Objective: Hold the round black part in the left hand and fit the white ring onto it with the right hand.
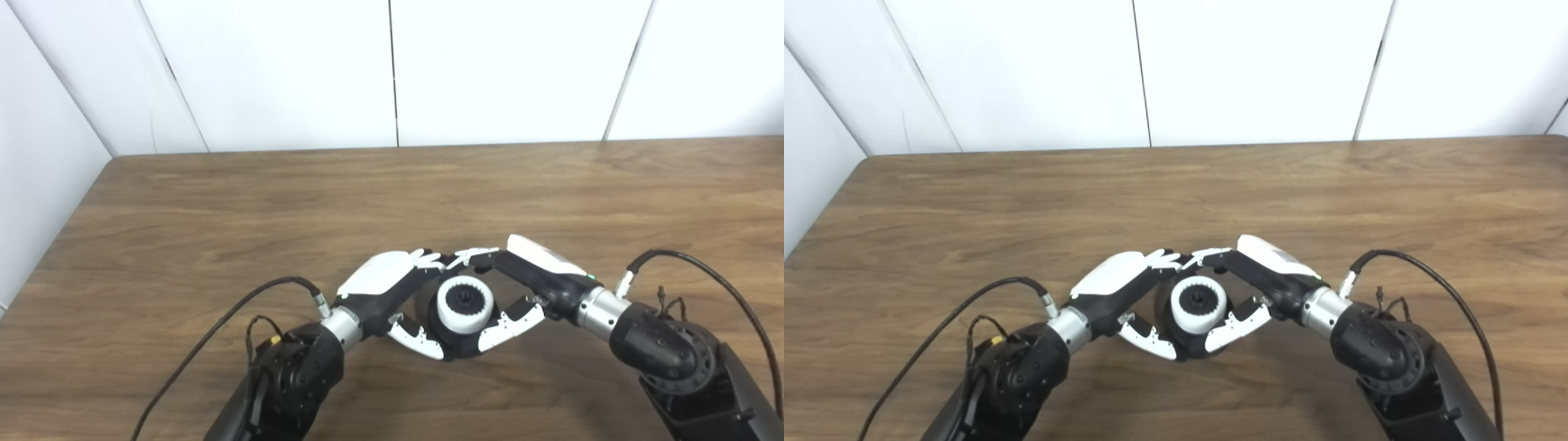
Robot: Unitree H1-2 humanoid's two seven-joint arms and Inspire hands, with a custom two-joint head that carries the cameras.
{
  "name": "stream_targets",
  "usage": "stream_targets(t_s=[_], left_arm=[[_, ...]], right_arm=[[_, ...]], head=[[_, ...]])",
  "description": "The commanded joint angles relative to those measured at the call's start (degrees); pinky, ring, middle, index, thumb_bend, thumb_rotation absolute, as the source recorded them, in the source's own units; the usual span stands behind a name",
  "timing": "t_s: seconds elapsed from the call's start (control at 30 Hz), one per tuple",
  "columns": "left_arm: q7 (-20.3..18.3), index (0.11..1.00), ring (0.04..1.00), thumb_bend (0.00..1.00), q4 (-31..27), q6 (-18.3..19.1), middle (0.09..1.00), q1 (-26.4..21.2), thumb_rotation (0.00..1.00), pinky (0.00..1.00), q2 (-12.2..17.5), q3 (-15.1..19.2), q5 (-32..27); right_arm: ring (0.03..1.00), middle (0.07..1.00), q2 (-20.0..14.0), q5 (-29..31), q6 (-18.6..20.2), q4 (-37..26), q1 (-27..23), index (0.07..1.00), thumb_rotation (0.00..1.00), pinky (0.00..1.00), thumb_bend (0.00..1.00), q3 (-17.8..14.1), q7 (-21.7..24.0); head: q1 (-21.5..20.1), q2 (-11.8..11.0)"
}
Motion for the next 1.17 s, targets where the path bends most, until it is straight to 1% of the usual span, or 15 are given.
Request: stream_targets(t_s=[0.0,0.1,0.27,0.47,0.63,0.77,0.9,0.97,1.13], left_arm=[[0.0,0.853,1.000,1.00,-2.4,0.8,0.970,-1.7,0.25,0.88,0.6,0.7,1.0],[-0.4,0.875,1.000,1.00,-3.1,1.4,0.975,-1.5,0.24,0.89,0.8,1.2,1.2],[-0.8,0.884,1.000,1.00,-3.9,2.0,0.984,-1.2,0.24,0.88,1.4,1.9,0.7],[-1.9,0.911,1.000,1.00,-4.8,2.8,0.997,-0.9,0.26,0.92,2.3,3.2,-1.0],[-2.5,0.938,1.000,1.00,-5.6,3.5,1.000,-0.2,0.27,0.92,2.8,4.2,-1.6],[-1.7,0.948,1.000,1.00,-5.8,2.9,1.000,0.6,0.26,0.95,3.5,5.1,-2.6],[0.4,0.933,1.000,1.00,-5.4,2.0,0.985,1.7,0.24,0.95,4.2,6.4,-2.3],[1.1,0.931,1.000,1.00,-5.3,1.8,0.983,2.2,0.23,0.94,4.5,7.1,-2.2],[1.5,0.933,1.000,1.00,-5.8,2.7,0.986,3.0,0.22,0.93,5.2,8.8,-2.9]], right_arm=[[0.928,0.895,-0.3,0.2,-1.6,-1.1,-1.9,0.771,0.39,0.82,0.97,-1.0,-1.3],[0.937,0.907,-0.5,0.1,-1.4,-1.2,-1.9,0.784,0.38,0.82,0.97,-1.4,-1.3],[0.942,0.910,-0.7,0.0,-1.0,-1.7,-1.7,0.797,0.38,0.83,0.97,-2.2,-1.3],[0.952,0.915,-0.6,0.5,0.0,-1.8,-1.3,0.802,0.37,0.85,0.97,-3.6,-1.3],[0.945,0.913,-0.5,0.6,0.1,-1.6,-0.7,0.799,0.40,0.86,0.99,-5.1,-1.7],[0.947,0.917,-0.5,1.1,-0.4,-1.2,-0.2,0.805,0.41,0.87,0.98,-6.3,-2.2],[0.935,0.915,-0.9,1.2,-1.2,-0.3,0.4,0.808,0.40,0.86,0.97,-7.5,-3.3],[0.936,0.917,-0.8,1.4,-0.9,0.2,0.6,0.809,0.39,0.86,0.96,-8.1,-3.7],[0.946,0.926,-1.1,1.9,-1.1,1.2,1.4,0.813,0.40,0.88,0.98,-9.3,-5.0]], head=[[0.1,0.1],[0.3,0.1],[0.4,0.3],[0.5,0.3],[0.5,0.3],[0.5,0.4],[-0.1,0.2],[-0.4,0.1],[-0.6,0.1]])
